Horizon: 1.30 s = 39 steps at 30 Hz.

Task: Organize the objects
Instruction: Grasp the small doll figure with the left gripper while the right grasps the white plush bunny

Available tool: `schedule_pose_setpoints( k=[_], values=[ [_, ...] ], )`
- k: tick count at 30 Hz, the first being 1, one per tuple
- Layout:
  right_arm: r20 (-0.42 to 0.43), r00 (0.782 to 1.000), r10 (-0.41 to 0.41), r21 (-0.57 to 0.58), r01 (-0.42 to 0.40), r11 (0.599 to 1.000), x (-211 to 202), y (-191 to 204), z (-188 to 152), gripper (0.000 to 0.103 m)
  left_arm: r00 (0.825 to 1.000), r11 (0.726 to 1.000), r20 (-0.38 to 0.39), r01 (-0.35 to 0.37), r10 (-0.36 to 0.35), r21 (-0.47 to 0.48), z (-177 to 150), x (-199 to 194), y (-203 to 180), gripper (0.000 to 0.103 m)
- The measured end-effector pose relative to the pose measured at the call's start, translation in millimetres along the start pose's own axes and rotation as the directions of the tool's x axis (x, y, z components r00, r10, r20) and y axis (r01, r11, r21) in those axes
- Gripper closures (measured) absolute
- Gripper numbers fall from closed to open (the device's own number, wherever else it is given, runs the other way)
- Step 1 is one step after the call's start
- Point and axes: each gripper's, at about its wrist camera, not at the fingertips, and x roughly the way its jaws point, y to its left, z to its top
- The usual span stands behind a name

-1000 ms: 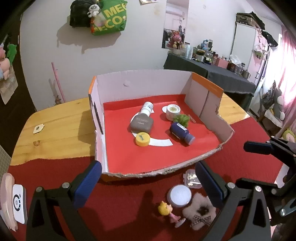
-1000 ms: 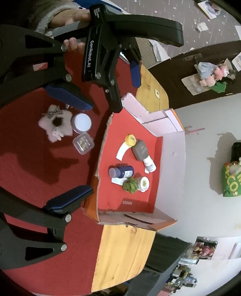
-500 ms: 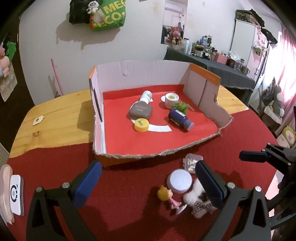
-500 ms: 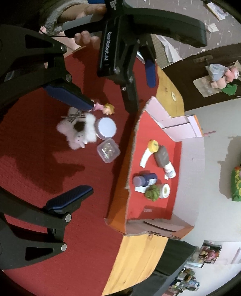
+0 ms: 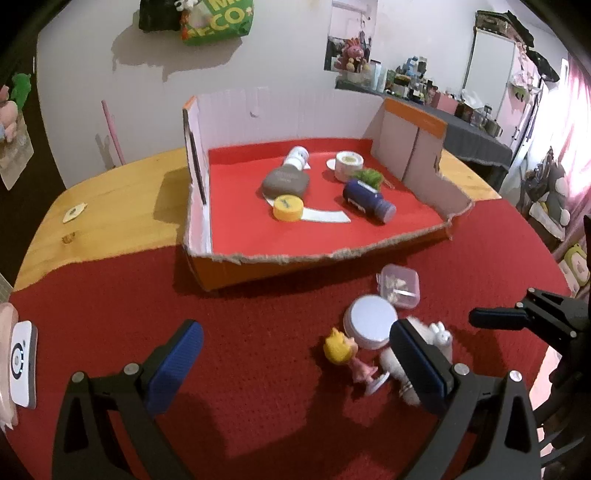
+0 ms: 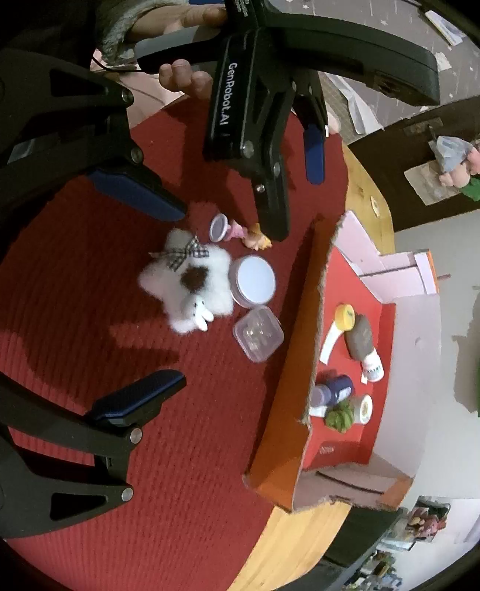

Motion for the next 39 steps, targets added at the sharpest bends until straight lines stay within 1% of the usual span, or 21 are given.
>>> schedule_pose_setpoints(
  k=[9, 16, 20, 24, 28, 36, 37, 38, 39],
  values=[
    [-0.008, 1.000, -0.020, -0.025, 0.020, 0.999, 15.4, 4.9, -2.0, 0.020, 1.000, 1.000, -0.019, 0.018, -0.017, 0.020, -11.9, 1.4, 2.2, 0.000],
    [-0.003, 0.995, -0.103, -0.103, 0.102, 0.989, 22.5, 7.5, -1.3, 0.020, 0.999, 0.999, -0.028, 0.020, -0.019, 0.050, -18.7, 1.2, 4.6, 0.000],
    [-0.001, 0.990, -0.143, -0.084, 0.143, 0.986, 20.2, -4.6, 0.7, 0.020, 0.999, 0.997, -0.026, 0.030, -0.029, 0.067, -22.9, -0.5, 3.8, 0.000],
    [-0.002, 0.987, -0.163, -0.034, 0.162, 0.986, 16.7, -22.5, 3.0, 0.020, 0.999, 0.994, -0.019, 0.047, -0.046, 0.097, -25.3, -1.7, 0.5, 0.000],
    [0.003, 0.989, -0.145, -0.016, 0.145, 0.989, 16.4, -27.9, 6.2, 0.020, 0.998, 0.987, -0.018, 0.062, -0.060, 0.150, -25.5, 1.1, -7.8, 0.000],
    [0.007, 0.989, -0.146, -0.037, 0.146, 0.989, 21.8, -26.8, 9.9, 0.020, 0.999, 0.970, -0.018, 0.046, -0.043, 0.241, -25.2, 12.7, -21.7, 0.000],
    [0.009, 0.989, -0.147, -0.041, 0.147, 0.988, 22.1, -26.4, 10.2, 0.021, 0.999, 0.968, -0.016, 0.040, -0.037, 0.248, -24.8, 14.3, -22.3, 0.001],
    [0.012, 0.989, -0.144, -0.044, 0.145, 0.989, 22.4, -25.9, 10.6, 0.025, 0.999, 0.967, -0.014, 0.032, -0.029, 0.254, -24.1, 16.3, -22.7, 0.002],
    [0.014, 0.990, -0.139, -0.046, 0.139, 0.989, 22.3, -25.7, 10.8, 0.033, 1.000, 0.965, -0.014, 0.025, -0.023, 0.262, -23.3, 18.3, -23.1, 0.005]
  ],
)
